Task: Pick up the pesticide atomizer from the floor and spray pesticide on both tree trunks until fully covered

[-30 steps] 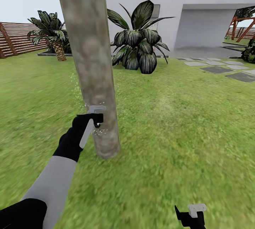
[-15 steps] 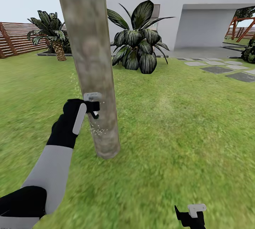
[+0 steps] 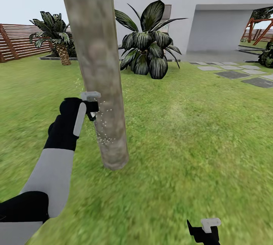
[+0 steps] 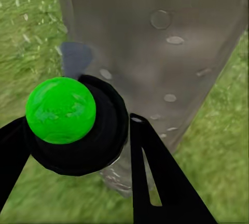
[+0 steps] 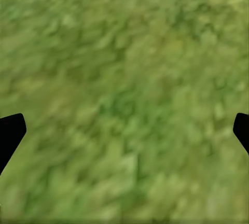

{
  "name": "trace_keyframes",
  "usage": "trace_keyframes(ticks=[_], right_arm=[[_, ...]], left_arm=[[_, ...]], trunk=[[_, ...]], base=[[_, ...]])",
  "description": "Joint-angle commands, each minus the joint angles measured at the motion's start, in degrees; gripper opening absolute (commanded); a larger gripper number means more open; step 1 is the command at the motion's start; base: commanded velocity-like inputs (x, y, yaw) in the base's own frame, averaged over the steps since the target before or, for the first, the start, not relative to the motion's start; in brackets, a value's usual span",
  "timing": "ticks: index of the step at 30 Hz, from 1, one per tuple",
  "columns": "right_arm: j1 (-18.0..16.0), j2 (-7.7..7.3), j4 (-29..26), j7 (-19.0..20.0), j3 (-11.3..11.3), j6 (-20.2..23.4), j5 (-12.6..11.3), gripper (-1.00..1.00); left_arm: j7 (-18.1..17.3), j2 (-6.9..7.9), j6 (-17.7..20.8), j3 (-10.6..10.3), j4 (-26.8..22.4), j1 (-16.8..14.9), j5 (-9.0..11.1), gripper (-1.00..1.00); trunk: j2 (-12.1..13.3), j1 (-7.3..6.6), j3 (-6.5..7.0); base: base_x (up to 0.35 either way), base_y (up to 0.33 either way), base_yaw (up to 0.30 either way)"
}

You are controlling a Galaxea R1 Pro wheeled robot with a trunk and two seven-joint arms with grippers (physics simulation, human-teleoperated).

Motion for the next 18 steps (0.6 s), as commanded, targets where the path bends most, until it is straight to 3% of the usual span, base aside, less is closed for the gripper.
trace_keyframes(ticks=[1,5,8,10,16,18], right_arm=[[0.0,-0.01,0.0,0.0,0.0,0.0,0.0,1.0],[0.0,-0.02,0.0,0.0,0.0,0.0,0.0,1.0],[0.0,0.01,0.0,0.0,0.0,0.0,0.0,1.0],[0.0,0.03,0.0,0.0,0.0,0.0,0.0,1.0],[0.0,0.04,0.0,0.0,0.0,0.0,0.0,1.0],[0.0,0.03,0.0,0.0,0.0,0.0,0.0,1.0]], left_arm=[[-0.3,0.16,-0.5,0.0,0.0,0.1,4.1,-1.0],[-0.4,1.16,-0.9,-0.1,0.6,1.2,4.0,-1.0],[-0.3,1.21,-2.1,-0.3,2.2,6.0,3.9,-1.0],[-0.3,0.99,-7.3,-0.3,6.3,8.5,3.9,-1.0],[-0.3,0.93,-22.7,-0.3,23.3,9.9,3.4,-1.0],[-0.2,0.96,-25.4,-0.3,26.1,10.4,3.1,-1.0]], trunk=[[0.0,0.01,0.0],[0.0,0.01,0.0],[0.0,0.01,0.0],[0.0,0.01,0.0],[0.0,0.01,0.0],[0.0,0.01,0.0]], base=[[0.0,0.0,0.0],[0.0,0.0,0.0],[0.0,0.0,0.0],[0.0,0.0,0.0],[0.0,0.0,0.0],[0.0,0.0,0.0]])
